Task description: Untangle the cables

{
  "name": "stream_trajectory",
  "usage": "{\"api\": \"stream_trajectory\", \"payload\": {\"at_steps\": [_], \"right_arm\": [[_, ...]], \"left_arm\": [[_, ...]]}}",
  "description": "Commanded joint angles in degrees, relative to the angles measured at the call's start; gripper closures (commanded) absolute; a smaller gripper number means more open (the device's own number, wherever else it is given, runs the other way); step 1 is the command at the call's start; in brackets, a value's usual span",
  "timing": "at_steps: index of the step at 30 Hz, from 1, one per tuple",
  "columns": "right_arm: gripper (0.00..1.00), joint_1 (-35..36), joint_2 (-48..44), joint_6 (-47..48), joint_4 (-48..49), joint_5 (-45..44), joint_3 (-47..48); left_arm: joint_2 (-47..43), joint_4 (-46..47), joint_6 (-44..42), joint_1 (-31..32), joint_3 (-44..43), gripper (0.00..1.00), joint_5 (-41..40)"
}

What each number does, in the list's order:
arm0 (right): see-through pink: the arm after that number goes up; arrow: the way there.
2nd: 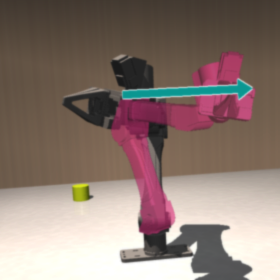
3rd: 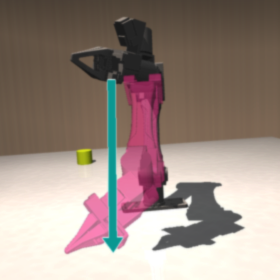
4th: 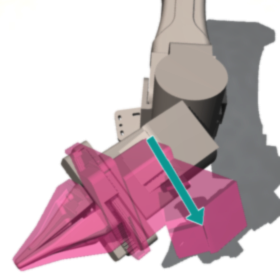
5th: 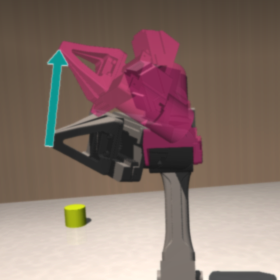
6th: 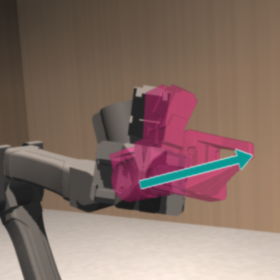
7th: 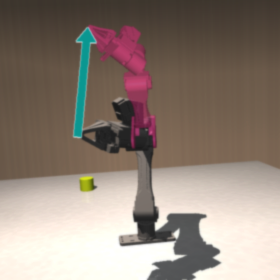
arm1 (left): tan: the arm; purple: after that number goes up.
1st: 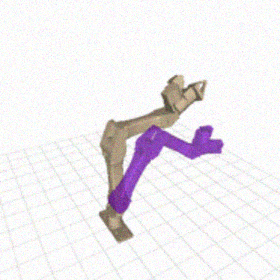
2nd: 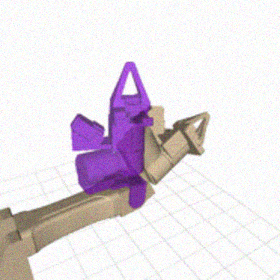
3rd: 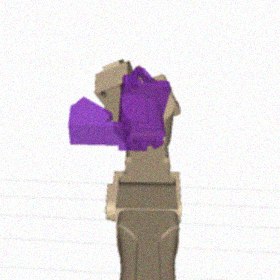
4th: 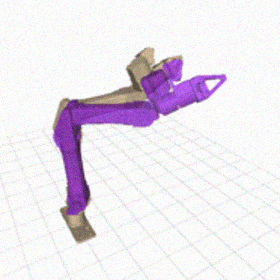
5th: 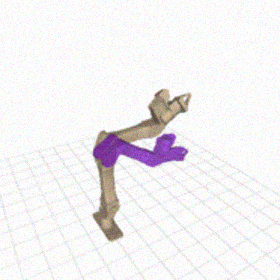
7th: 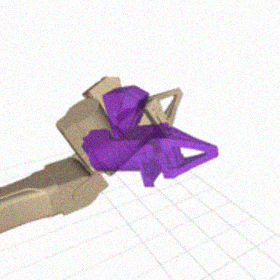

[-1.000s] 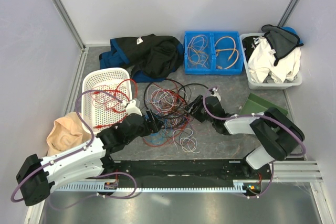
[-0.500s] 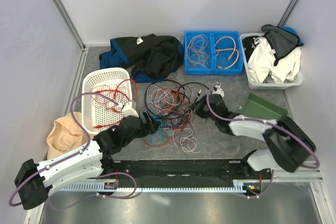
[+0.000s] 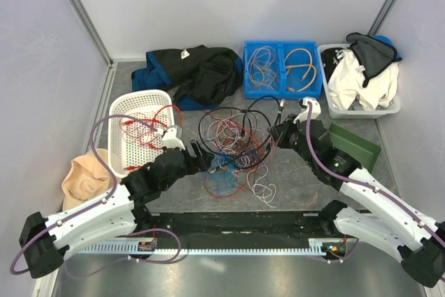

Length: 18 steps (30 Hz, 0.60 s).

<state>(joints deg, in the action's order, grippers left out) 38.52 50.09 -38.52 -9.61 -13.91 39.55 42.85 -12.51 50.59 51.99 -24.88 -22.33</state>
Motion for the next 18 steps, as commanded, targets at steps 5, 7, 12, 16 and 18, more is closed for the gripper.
{"api": "stream_trajectory", "payload": {"at_steps": [5, 7, 12, 16, 18], "right_arm": [[1.00, 0.8, -1.0, 5.2, -7.3, 6.0, 7.4], [1.00, 0.8, -0.9, 5.2, -7.5, 7.3, 8.1], [1.00, 0.8, -0.1, 5.9, -9.3, 11.9, 11.1], [1.00, 0.8, -0.5, 6.7, -10.8, 11.7, 12.2], [1.00, 0.8, -0.6, 7.1, -11.1, 11.6, 12.6]], "left_arm": [[3.8, 25.1, -17.5, 0.1, -0.4, 0.00, 8.9], [6.4, 30.4, -18.5, 0.2, -0.1, 0.00, 11.3], [14.4, 38.6, -21.6, 1.7, -1.3, 0.00, 15.6], [18.6, 41.4, -23.3, 3.1, -2.7, 0.00, 20.0], [20.2, 43.7, -23.9, 3.8, -2.8, 0.01, 21.0]]}}
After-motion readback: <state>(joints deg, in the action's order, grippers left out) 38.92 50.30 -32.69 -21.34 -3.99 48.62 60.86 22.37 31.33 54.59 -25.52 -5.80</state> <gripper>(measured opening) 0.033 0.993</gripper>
